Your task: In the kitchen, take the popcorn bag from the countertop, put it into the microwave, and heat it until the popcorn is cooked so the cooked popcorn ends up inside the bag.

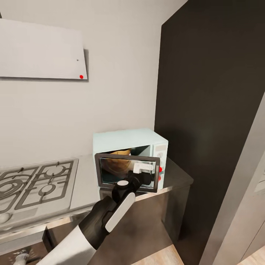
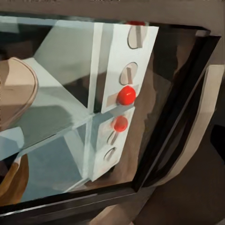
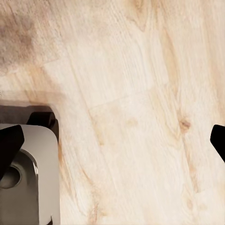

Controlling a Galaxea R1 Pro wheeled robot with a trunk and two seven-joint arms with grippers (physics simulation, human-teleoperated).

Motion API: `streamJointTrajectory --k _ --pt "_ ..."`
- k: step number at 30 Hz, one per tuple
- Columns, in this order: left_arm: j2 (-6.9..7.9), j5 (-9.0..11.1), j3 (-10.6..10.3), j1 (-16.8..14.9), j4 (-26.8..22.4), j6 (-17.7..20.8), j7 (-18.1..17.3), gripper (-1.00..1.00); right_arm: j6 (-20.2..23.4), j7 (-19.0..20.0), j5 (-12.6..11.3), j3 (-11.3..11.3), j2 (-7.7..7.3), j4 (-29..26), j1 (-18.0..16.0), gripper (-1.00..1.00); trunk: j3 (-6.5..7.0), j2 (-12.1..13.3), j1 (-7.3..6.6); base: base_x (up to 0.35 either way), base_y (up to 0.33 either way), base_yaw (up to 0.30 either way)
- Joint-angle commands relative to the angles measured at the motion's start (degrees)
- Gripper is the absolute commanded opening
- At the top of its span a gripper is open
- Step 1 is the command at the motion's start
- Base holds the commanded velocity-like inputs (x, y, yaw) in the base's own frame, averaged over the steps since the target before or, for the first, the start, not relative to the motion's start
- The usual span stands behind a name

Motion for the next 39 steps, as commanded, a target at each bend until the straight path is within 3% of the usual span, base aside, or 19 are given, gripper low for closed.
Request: streamJointTrajectory --k 1,7,20,27,39 --pt "0.0 0.6 -0.1 -0.1 -0.1 0.1 0.6 1.0 0.0 0.1 0.4 -0.5 -0.02 0.1 -0.1 1.0 -0.08 -0.1 0.01 0.0 0.0 0.0" --pt "0.0 0.6 0.1 -0.1 -0.1 -0.4 0.9 1.0 0.0 0.1 0.4 -0.5 -0.09 0.1 -0.1 1.0 -0.08 -0.1 0.01 0.0 -0.023 0.0" --pt "0.0 0.3 0.2 -0.1 -0.2 -0.5 1.3 1.0 0.0 0.1 0.4 -0.5 -0.19 0.1 -0.1 1.0 -0.08 -0.1 0.01 0.0 -0.227 0.0" --pt "0.0 0.3 0.6 -0.1 -0.2 -0.5 10.5 1.0 0.0 0.1 0.4 -0.5 -0.26 0.1 -0.1 1.0 -0.08 -0.1 0.01 0.0 -0.006 0.0" --pt "0.0 0.0 0.6 -0.1 0.5 -0.6 11.2 1.0 0.0 0.1 0.4 -0.5 -0.26 0.1 -0.1 1.0 -0.08 -0.1 0.01 0.071 0.0 0.0"
